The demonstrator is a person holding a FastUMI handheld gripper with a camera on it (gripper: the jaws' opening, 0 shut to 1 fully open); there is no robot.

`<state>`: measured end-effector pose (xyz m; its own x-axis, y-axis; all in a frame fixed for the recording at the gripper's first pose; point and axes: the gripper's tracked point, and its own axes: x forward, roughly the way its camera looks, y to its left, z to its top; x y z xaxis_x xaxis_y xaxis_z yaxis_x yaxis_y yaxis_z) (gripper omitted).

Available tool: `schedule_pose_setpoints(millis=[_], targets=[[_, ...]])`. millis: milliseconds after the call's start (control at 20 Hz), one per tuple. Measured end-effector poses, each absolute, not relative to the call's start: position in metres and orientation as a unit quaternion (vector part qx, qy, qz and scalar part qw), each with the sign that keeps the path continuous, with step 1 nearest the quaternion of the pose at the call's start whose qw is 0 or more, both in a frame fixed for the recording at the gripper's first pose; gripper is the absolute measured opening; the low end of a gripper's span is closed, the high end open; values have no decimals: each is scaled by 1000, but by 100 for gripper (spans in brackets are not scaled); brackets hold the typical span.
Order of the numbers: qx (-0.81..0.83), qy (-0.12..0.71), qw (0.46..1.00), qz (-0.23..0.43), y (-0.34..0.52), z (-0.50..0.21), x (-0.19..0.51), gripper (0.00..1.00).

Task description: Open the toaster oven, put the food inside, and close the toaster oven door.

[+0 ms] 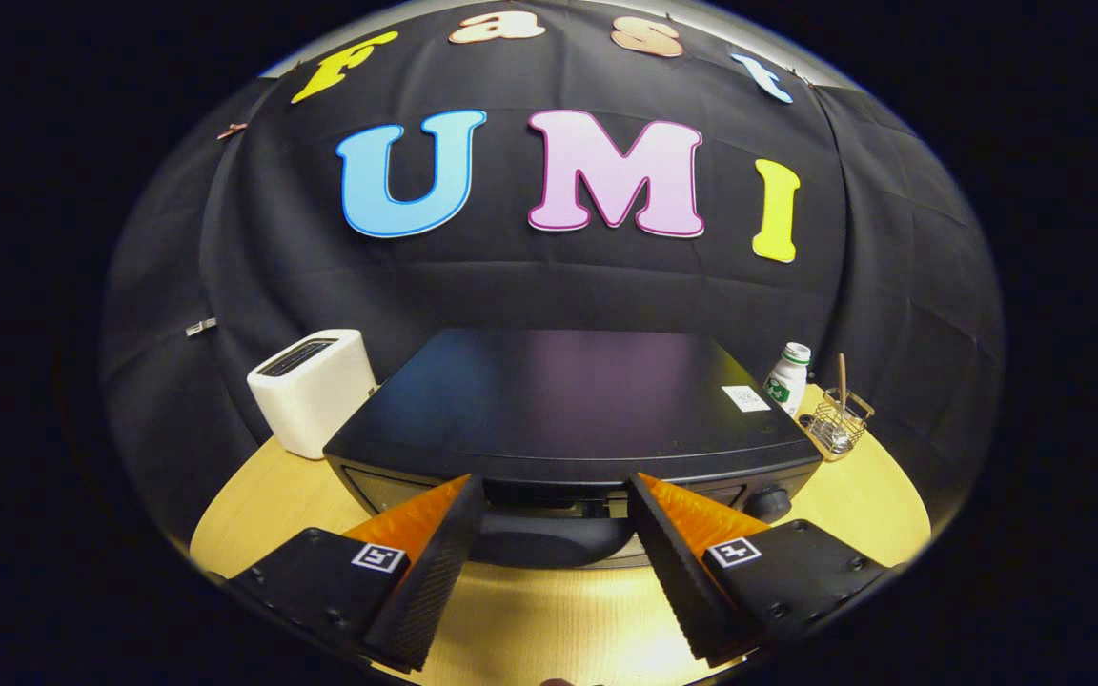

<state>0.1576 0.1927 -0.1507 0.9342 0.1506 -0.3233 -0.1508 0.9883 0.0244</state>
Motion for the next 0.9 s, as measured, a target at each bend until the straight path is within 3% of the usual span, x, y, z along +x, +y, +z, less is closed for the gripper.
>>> schedule_pose_setpoints(millis=[900], targets=[[-44,233,967,96,182,-213,58,97]])
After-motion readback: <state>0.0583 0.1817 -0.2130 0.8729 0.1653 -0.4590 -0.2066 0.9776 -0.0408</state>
